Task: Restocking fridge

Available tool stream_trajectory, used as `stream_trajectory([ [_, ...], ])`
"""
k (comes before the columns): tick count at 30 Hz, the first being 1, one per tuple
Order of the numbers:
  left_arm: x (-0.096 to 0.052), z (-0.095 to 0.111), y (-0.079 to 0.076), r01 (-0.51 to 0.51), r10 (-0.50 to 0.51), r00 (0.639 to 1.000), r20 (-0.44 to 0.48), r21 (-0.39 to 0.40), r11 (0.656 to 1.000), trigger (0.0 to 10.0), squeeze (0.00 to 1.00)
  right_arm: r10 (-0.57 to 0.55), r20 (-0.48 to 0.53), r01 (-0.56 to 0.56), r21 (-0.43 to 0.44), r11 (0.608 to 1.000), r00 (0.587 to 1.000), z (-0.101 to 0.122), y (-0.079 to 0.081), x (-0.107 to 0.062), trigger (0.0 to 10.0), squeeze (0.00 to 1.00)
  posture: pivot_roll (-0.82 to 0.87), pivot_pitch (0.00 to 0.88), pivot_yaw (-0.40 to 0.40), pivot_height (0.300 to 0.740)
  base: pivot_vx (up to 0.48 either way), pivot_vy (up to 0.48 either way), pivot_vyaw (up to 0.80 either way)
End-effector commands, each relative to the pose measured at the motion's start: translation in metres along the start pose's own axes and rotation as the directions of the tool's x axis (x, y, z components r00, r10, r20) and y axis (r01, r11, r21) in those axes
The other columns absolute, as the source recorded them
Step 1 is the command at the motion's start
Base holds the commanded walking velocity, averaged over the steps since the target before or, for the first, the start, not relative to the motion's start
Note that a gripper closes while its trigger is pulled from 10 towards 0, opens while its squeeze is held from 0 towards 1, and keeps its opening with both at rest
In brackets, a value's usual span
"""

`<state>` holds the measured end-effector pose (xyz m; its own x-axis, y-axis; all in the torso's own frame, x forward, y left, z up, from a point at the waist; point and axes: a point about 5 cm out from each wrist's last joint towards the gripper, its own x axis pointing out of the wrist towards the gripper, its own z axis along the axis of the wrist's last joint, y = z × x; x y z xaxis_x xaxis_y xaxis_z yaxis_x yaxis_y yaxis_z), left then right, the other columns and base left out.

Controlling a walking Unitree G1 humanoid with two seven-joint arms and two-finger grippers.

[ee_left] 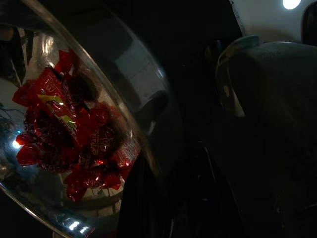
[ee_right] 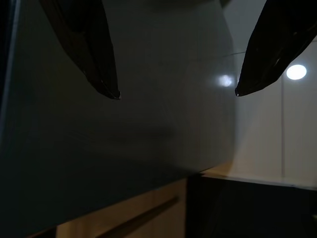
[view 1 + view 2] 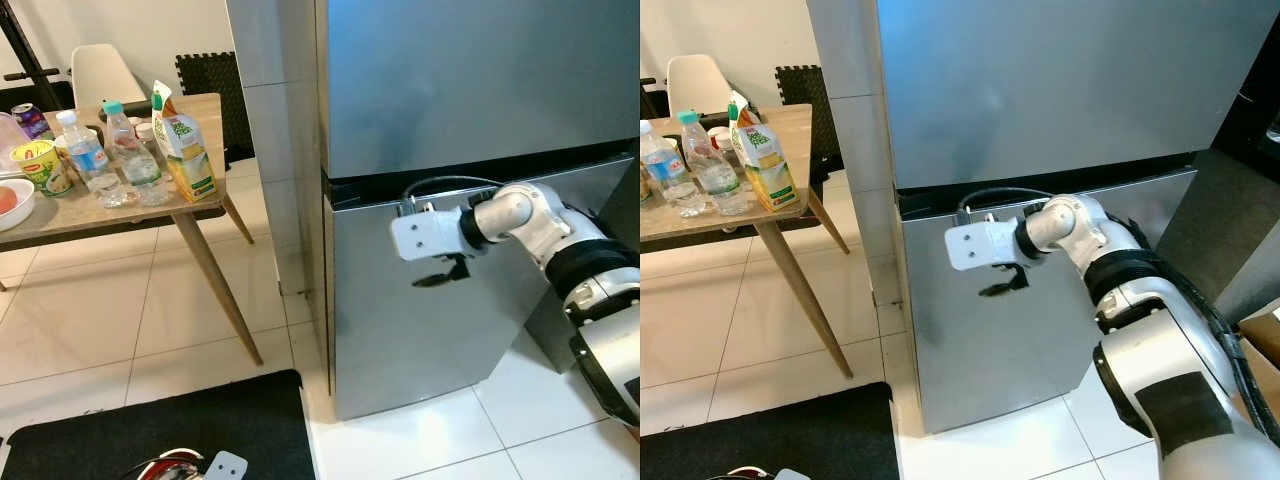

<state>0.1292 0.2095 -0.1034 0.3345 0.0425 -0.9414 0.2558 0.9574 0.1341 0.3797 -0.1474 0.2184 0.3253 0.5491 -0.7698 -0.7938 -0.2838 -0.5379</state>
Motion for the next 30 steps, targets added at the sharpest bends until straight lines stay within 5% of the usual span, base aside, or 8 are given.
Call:
stream_trajectory([
  [1,0.001,-0.002,-0.009,0.04,-0.04,0.999,-0.008,-0.019,0.999,10.0,0.0,0.001,0.038,0.0,-0.033,0.999,0.999,0.006,-0.002,-0.002,10.0,0.0,-0.09,0.0,-0.011,0.74,0.0,0.0,0.0],
  [3,0.001,-0.002,-0.008,0.04,-0.04,0.999,-0.008,-0.018,0.999,10.0,0.0,-0.075,0.13,0.08,-0.036,0.996,0.989,0.017,-0.013,-0.009,10.0,0.0,-0.09,0.0,-0.011,0.74,0.0,0.0,0.0],
  [9,0.001,-0.002,-0.008,0.04,-0.04,0.999,-0.007,-0.017,0.999,10.0,0.0,-0.212,0.162,0.213,0.013,0.977,0.964,0.025,-0.028,-0.01,10.0,0.0,-0.09,0.0,-0.011,0.74,0.0,0.0,0.0],
  [12,0.001,-0.002,-0.009,0.041,-0.041,0.999,-0.005,-0.019,0.999,10.0,0.0,-0.305,0.102,0.301,0.05,0.952,0.947,0.022,-0.033,-0.005,10.0,0.0,-0.09,0.0,-0.013,0.74,0.0,0.0,0.0],
  [30,0.001,-0.003,-0.009,0.042,-0.042,0.999,-0.009,-0.013,0.999,10.0,0.0,-0.422,-0.096,0.432,0.119,0.894,0.901,0.009,-0.03,0.02,10.0,0.0,-0.08,0.0,-0.015,0.74,0.0,0.0,0.0],
])
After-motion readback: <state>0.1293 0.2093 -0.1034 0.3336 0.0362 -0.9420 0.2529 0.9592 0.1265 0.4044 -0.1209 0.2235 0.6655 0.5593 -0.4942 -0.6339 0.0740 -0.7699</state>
